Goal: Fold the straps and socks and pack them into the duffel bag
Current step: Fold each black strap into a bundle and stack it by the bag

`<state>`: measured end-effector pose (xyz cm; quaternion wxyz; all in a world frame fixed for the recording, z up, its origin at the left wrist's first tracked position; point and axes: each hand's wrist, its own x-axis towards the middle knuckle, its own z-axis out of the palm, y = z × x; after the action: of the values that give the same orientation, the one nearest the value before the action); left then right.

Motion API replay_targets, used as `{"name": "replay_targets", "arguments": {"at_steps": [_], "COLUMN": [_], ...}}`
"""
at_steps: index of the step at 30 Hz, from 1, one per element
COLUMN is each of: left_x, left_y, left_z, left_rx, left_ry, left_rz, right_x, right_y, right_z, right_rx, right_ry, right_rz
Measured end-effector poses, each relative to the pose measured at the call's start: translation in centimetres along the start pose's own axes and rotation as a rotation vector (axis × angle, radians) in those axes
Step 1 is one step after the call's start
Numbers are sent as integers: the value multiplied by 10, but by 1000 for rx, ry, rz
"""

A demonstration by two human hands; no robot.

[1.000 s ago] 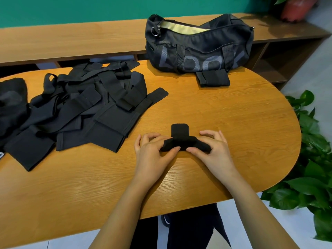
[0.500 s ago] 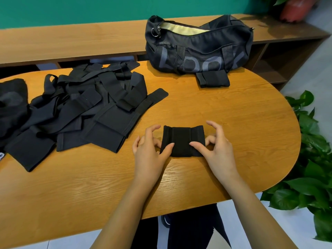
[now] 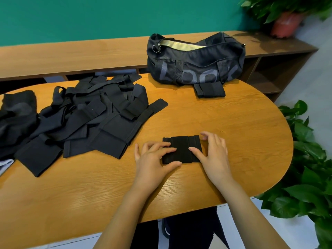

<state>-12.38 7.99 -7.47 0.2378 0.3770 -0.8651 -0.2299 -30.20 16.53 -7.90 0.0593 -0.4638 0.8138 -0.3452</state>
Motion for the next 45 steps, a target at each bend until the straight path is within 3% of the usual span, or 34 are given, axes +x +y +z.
{"name": "replay_targets", "arguments": {"at_steps": [4, 7, 11, 14, 18, 24, 32, 37, 39, 42, 45], "left_x": [-6, -1, 21, 38, 61, 83, 79, 77, 76, 73, 63], "left_y": [-4, -4, -2, -2, 0, -30, -63, -64, -64, -64, -66], "left_z": [-8, -8, -2, 1, -2, -22, -20, -20, -22, -32, -45], "left_rx": [104, 173, 224, 214, 194, 341, 486, 485, 448, 344, 282], "left_ry": [-23, 27, 58, 43, 58, 185, 88, 100, 112, 184, 277], "left_rz": [55, 63, 32, 32, 32, -56, -110, -93, -76, -59, -91], "right_x": [0, -8, -15, -5, 23, 92, 171, 186, 186, 176, 148], "right_y": [-1, -4, -10, -20, -32, -25, 17, 32, 30, 13, -21], "right_z": [-2, -4, -3, 1, 8, -18, -16, -13, -16, -15, 2], "right_rx": [99, 119, -146, -366, -480, -547, -729, -558, -413, -364, -293], "right_ry": [-18, 14, -90, -188, -228, 17, -86, -230, -204, -167, -244], "right_rz": [24, -95, -405, -502, -474, -353, -113, -39, -37, -127, -255]}}
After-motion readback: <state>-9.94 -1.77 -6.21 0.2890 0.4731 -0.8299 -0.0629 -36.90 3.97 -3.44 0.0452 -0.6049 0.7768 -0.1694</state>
